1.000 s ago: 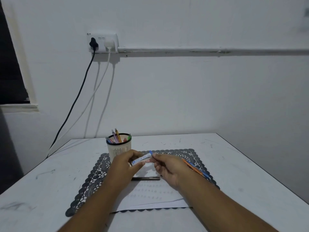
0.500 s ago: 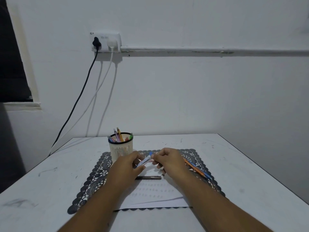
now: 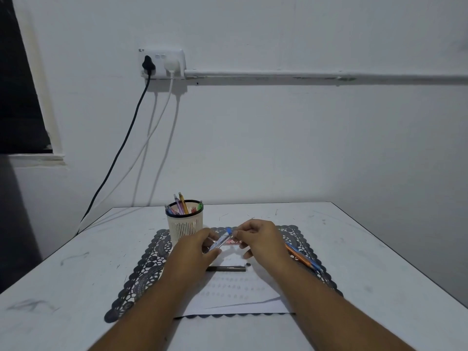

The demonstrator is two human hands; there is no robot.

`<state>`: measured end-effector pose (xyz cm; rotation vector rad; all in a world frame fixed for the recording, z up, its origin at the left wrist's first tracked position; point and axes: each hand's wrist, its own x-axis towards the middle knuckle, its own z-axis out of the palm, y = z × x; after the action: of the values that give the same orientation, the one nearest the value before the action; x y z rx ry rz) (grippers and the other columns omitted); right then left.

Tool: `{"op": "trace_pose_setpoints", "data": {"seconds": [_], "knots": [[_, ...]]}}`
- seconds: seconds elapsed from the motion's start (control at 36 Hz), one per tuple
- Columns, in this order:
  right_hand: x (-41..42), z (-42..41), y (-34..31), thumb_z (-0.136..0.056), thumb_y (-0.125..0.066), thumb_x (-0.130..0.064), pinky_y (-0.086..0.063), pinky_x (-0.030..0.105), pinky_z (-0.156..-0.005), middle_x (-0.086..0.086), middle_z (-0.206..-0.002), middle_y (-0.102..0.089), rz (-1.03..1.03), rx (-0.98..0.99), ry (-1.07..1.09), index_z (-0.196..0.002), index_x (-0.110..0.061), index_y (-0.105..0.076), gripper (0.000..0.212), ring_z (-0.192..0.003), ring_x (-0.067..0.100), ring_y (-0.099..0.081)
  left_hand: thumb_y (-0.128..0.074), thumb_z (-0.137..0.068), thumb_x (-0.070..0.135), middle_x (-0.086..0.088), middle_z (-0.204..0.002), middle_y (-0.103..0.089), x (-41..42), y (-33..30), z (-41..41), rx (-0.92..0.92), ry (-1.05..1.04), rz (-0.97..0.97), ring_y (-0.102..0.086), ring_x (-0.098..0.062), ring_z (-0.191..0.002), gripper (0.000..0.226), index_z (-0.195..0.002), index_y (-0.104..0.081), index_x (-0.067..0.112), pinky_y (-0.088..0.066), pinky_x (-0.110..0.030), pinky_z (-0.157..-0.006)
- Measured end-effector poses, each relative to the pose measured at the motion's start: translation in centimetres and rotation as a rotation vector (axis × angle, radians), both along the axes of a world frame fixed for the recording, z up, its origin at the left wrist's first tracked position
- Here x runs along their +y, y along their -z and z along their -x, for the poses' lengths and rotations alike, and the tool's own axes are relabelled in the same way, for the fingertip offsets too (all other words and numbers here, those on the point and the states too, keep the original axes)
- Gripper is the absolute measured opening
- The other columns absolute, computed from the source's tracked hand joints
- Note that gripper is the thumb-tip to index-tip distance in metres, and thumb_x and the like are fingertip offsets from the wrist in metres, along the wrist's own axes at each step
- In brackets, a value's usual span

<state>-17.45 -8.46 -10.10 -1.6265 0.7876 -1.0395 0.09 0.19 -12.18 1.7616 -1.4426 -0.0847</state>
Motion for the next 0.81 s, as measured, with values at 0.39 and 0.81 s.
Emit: {"op": "trace_pose_setpoints", "data": {"seconds": [0.39,0.81], "knots": [[0.12,-0.28,0.33,-0.090,-0.081,-0.023,-0.058,0.040,-0.060,0.009,-0.082,-0.077,-0.026,-0.021,0.018,-0.088,-0.004,-0.074,0.020,-0.067,0.016,-0.067,-0.081,-0.086,0.024,0.016,-0.081,-0.071,-0.05,0.03,0.13,0.034,0.011,0.004,-0.066,-0.002,-0.079,0.022,-0.099,-0.070,0.039,-0.058,-0.035,-0.072],[0.27,-0.18,-0.05,-0.092,-0.077,-0.014,-0.057,0.034,-0.057,0.012,-0.085,-0.076,-0.056,-0.034,0.028,-0.090,-0.004,-0.074,0.011,-0.067,0.014,-0.067,-0.081,-0.085,0.023,0.017,-0.080,-0.072,0.13,-0.10,0.31,0.063,0.015,0.021,-0.066,-0.001,-0.077,0.021,-0.095,-0.070,0.039,-0.058,-0.038,-0.074]]}}
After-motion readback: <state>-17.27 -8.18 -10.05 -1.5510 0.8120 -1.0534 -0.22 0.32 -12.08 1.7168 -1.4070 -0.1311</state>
